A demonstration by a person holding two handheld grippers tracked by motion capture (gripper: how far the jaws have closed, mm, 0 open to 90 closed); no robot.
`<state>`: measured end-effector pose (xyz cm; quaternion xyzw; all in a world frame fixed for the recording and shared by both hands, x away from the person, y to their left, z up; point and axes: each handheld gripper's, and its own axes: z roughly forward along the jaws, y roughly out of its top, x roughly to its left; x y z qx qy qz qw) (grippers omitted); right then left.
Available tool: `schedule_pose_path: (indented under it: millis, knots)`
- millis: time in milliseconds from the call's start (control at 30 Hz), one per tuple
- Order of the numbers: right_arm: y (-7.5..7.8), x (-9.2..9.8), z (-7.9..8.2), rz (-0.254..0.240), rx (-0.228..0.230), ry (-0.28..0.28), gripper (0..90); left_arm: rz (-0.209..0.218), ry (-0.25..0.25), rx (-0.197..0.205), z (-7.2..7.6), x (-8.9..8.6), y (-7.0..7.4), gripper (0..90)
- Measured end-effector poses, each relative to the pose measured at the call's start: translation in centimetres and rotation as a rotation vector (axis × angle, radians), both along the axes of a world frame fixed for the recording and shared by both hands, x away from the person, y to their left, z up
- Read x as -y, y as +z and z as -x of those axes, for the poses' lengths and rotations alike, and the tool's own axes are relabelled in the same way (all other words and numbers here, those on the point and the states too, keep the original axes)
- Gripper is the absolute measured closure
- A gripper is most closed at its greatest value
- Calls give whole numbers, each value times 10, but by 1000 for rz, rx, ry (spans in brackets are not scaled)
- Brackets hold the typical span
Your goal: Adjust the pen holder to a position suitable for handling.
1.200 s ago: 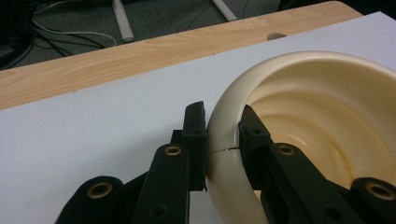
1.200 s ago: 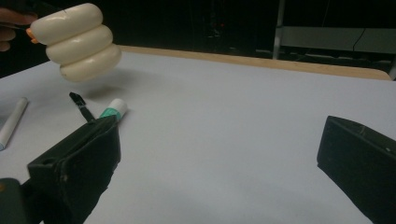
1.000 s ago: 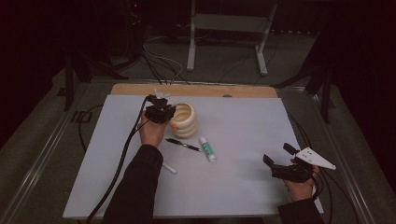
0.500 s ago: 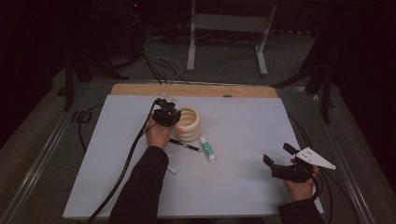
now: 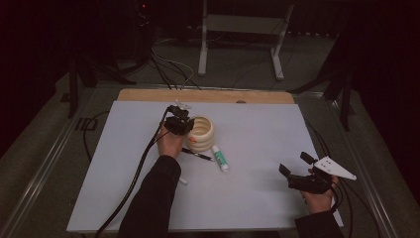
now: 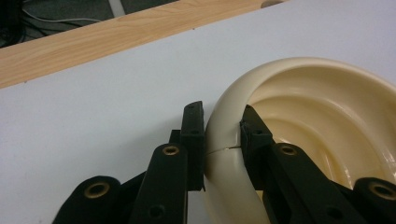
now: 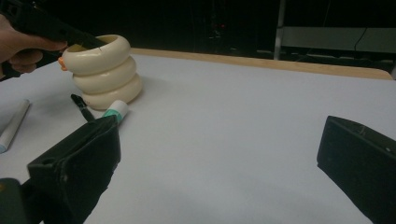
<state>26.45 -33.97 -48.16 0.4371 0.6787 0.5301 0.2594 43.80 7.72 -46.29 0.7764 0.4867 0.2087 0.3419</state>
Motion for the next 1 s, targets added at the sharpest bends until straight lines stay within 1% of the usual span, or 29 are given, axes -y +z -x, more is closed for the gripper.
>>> schedule_pose_path:
  millis: [67, 167, 200, 267, 333, 400, 467, 500, 567, 600, 667, 800, 1000]
  knots:
    - [0, 0, 0, -1, 0, 0, 1, 10, -5, 2, 0, 0, 0, 764]
    - [0, 0, 0, -2, 0, -1, 1, 41, -20, 6, 0, -1, 0, 746]
    - [0, 0, 0, -2, 0, 0, 1, 69, -26, 11, 0, -1, 0, 698]
    - [0, 1, 0, -2, 2, -2, 1, 121, -31, 37, 1, -3, 2, 546]
    - [0, 1, 0, -4, 4, -3, 1, 151, -30, 65, 3, -5, 5, 401]
    - [0, 1, 0, -8, 3, -5, 1, 167, -23, 78, 4, -7, 8, 273]
    - [0, 2, 0, -8, 4, -6, 1, 177, -26, 84, 5, -8, 10, 154]
    - [0, 2, 0, -9, 5, -6, 1, 173, -32, 85, 6, -9, 11, 130]
    - [0, 1, 0, -9, 5, -8, 1, 183, -53, 83, 6, -11, 12, 15]
    - [0, 1, 0, -9, 4, -8, 1, 187, -55, 88, 7, -12, 13, 1]
    - [0, 2, 0, -9, 4, -9, 1, 189, -59, 106, 10, -14, 15, 0]
    - [0, 2, 0, -11, 7, -11, 1, 200, -65, 121, 12, -20, 20, 0]
    - [0, 3, 0, -12, 5, -15, 1, 202, -73, 139, 19, -28, 25, 0]
